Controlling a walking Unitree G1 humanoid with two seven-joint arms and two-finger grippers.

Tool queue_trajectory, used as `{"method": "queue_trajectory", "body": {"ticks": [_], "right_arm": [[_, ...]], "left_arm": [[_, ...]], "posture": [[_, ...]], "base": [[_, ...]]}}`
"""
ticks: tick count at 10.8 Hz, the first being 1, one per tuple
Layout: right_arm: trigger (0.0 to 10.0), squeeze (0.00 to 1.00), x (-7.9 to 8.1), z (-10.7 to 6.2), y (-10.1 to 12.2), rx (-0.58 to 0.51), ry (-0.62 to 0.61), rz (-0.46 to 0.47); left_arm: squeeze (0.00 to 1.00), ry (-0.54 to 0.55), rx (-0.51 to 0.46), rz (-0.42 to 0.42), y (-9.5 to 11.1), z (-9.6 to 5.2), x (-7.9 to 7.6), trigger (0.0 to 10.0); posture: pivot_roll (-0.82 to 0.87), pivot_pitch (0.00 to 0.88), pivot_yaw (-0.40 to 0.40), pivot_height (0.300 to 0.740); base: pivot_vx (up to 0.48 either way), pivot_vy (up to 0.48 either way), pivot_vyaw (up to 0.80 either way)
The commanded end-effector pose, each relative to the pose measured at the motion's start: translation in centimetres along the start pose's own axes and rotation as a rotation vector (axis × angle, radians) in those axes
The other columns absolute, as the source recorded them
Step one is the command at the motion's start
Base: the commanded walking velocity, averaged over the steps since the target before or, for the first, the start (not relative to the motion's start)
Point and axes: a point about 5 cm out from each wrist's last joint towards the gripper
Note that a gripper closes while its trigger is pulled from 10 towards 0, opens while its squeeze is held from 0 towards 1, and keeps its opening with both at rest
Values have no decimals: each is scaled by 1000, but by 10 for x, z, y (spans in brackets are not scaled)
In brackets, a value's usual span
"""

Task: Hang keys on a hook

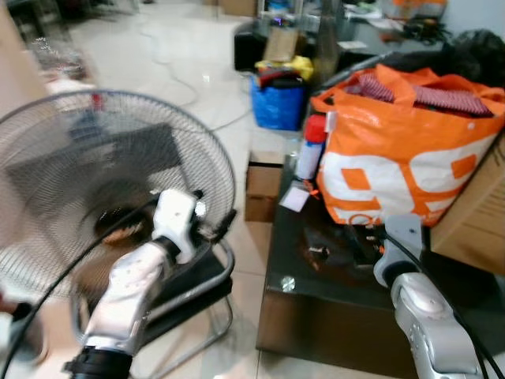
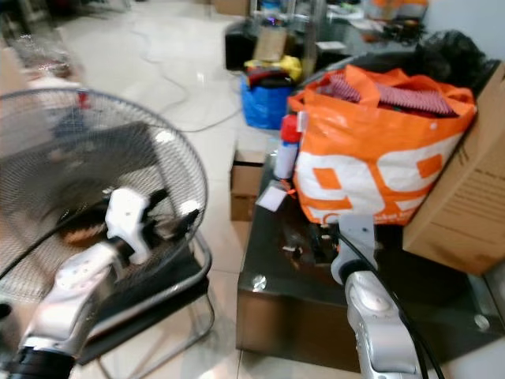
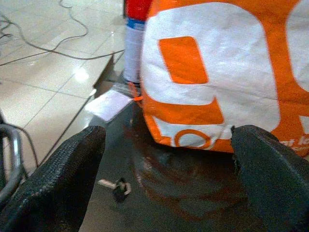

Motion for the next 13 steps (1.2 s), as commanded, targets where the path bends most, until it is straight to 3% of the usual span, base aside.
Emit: {"method": "queue_trajectory", "body": {"ticks": [1, 3, 7, 9, 11, 12, 13], "right_arm": [[10000, 0, -8, -1, 2, -1, -20, -12], [10000, 0, -7, 0, 2, 1, -15, -16], [10000, 0, -3, 4, 0, 16, 9, -49], [10000, 0, -1, 12, -7, 57, 18, -81], [10000, 0, 9, 30, -20, 104, 79, -79], [10000, 1000, 20, 42, -21, 113, 125, -53], [10000, 1000, 27, 49, -23, 120, 149, -45]], "left_arm": [[0, -18, -25, 11, 7, 5, -5, 10000], [0, -18, -25, 12, 7, 5, -5, 10000], [0, -23, -11, 36, 6, 6, -7, 10000], [0, -47, -5, 43, 6, 6, -10, 10000], [0, -113, 13, 65, 4, 8, -15, 10000], [0, -157, 29, 82, 3, 6, -18, 10000], [0, -178, 42, 88, 2, 2, -19, 10000]], "posture": [[-71, 0, -14, 740], [-69, 0, -15, 740], [-65, 0, -18, 740], [-77, 0, -9, 740], [-86, 0, 8, 740], [-86, 0, 17, 740], [-74, 0, 14, 740]], "base": [[300, 0, 0], [298, 0, 0], [0, 0, 0], [0, 0, 0], [0, 0, 0], [0, 0, 0], [0, 0, 0]]}}
Point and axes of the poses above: a point about 5 cm out from each wrist's last joint towards the gripper, its own z axis pointing out of the wrist towards the gripper, its own y axis along the axis of the wrist's last joint, x = y × z, and after that the axes turned 12 degrees about z, right-handed
